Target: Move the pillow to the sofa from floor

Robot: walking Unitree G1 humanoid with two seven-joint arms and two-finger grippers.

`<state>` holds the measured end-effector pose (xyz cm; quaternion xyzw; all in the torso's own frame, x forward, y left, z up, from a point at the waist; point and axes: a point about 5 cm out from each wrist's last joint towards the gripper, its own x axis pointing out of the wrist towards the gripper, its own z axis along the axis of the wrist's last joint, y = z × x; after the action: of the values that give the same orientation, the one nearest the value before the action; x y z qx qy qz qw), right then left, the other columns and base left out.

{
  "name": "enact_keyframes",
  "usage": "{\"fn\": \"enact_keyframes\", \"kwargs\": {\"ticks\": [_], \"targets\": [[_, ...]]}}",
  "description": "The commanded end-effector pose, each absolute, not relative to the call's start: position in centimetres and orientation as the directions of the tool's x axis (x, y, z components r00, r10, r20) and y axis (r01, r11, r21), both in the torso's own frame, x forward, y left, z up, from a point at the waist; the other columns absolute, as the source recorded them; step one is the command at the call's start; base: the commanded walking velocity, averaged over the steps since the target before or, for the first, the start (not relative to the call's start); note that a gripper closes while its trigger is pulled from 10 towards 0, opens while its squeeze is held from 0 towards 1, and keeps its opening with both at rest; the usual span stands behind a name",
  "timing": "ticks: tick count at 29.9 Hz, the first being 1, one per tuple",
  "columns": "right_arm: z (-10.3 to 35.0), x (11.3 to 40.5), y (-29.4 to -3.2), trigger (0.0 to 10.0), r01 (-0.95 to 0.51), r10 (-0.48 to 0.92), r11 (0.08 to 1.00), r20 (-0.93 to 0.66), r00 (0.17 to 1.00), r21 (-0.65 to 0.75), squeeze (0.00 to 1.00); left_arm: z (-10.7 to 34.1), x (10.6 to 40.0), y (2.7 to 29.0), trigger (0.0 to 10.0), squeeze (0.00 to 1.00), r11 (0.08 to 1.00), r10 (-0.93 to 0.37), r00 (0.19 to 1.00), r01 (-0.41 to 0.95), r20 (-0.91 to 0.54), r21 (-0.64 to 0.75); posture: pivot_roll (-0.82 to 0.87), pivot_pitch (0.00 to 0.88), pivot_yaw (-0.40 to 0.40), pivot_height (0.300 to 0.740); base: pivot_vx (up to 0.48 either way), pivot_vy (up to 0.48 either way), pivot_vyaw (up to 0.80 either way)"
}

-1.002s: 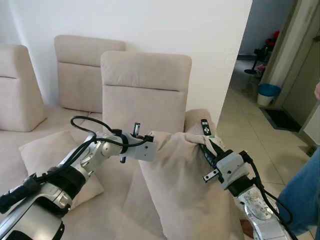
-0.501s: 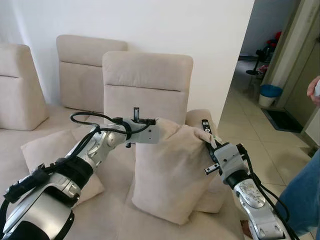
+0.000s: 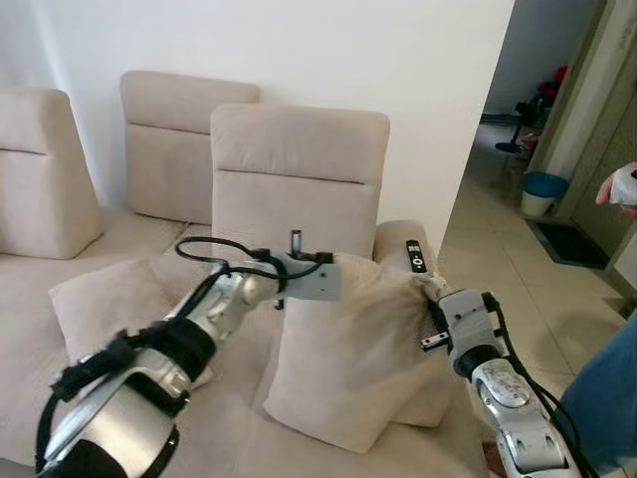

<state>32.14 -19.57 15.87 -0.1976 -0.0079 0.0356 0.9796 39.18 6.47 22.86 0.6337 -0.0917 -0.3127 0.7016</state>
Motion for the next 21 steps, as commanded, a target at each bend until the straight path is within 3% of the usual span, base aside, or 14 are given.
{"fn": "enact_keyframes", "kwargs": {"ticks": [1, 12, 21], "targets": [[15.5, 32.3, -20.3, 10.0, -0.026, 0.015, 0.928, -0.033, 0.999, -0.371, 0.0, 23.0, 39.3, 5.8, 10.0, 0.0, -0.014, -0.55, 0.789, 0.319, -0.274, 0.948, -0.08, 0.0, 0.014, 0.74, 0.0, 0.0, 0.0], [15.2, 32.5, -20.7, 10.0, 0.005, -0.032, 0.933, -0.071, 0.997, -0.361, 0.0, 23.3, 39.7, 5.2, 10.0, 0.0, -0.013, -0.544, 0.8, 0.293, -0.252, 0.956, -0.09, 0.0, 0.024, 0.74, 0.0, 0.0, 0.0], [17.1, 32.6, -19.7, 10.0, -0.009, 0.025, 0.943, 0.045, 0.999, -0.332, 0.0, 24.2, 39.9, 5.5, 10.0, 0.0, 0.041, -0.541, 0.814, 0.276, -0.21, 0.96, -0.07, 0.0, 0.019, 0.74, 0.0, 0.0, 0.0]]}}
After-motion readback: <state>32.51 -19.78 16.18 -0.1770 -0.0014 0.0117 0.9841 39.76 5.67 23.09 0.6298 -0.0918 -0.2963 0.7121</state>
